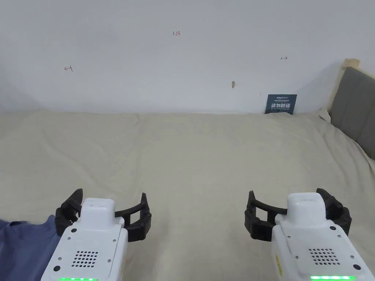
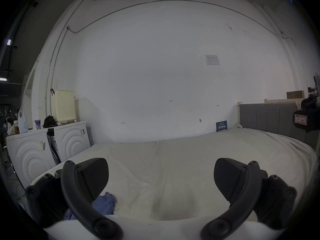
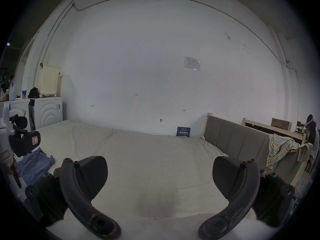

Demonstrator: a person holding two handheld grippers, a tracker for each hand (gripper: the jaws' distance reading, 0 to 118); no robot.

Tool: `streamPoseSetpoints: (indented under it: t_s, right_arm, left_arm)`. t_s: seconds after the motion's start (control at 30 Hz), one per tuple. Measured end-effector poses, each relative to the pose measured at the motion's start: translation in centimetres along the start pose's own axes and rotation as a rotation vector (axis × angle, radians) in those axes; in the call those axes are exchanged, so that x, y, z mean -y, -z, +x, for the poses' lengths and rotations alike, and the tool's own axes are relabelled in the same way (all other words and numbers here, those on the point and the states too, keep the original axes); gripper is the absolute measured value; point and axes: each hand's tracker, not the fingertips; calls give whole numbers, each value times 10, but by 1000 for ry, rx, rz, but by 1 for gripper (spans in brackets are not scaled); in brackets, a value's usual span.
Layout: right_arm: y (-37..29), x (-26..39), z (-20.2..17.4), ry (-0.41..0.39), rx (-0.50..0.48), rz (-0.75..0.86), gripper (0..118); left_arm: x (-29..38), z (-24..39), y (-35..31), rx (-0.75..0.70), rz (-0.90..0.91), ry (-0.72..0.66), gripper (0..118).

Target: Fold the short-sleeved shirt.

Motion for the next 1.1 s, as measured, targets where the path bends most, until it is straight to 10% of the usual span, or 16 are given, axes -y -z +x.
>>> streamPoseSetpoints:
  t_s: [1.1]
  right_arm:
    - [1, -4, 7, 30, -3, 9, 118]
  left_arm:
    - [-1, -1, 0, -4, 6, -12, 118]
